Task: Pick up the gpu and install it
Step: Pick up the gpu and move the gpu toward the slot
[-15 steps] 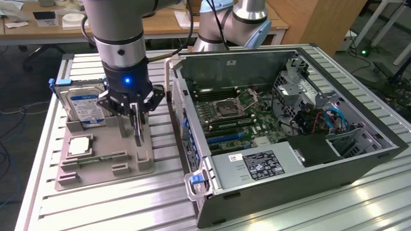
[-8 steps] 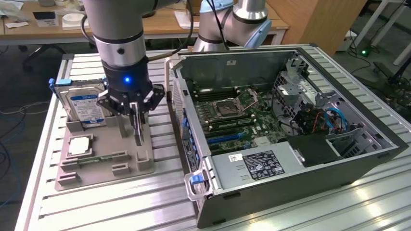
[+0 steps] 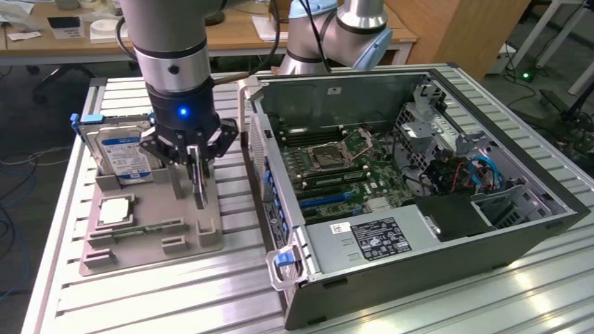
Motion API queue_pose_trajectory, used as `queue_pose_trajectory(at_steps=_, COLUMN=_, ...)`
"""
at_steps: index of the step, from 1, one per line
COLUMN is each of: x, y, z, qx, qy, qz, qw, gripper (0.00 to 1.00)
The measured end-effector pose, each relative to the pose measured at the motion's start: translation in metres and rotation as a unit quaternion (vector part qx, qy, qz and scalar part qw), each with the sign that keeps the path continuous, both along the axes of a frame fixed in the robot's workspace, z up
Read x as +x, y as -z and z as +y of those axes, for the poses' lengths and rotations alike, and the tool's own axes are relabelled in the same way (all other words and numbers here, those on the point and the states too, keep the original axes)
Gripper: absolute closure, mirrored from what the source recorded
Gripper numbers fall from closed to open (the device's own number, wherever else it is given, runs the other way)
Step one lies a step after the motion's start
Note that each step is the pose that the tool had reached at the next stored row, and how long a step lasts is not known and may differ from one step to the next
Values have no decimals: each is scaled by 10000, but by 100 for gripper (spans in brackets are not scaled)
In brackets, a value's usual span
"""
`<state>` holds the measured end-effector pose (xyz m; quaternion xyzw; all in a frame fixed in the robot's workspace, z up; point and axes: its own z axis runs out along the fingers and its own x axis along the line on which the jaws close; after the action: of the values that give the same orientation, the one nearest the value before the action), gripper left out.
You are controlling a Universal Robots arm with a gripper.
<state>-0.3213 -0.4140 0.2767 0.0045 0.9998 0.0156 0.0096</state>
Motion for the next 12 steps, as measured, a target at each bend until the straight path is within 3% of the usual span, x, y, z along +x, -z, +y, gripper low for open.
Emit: queue_pose_trajectory(at_steps=12, x=0, y=-104, z=0, qx=-14, qy=0, qz=1, qw=10000, gripper=72)
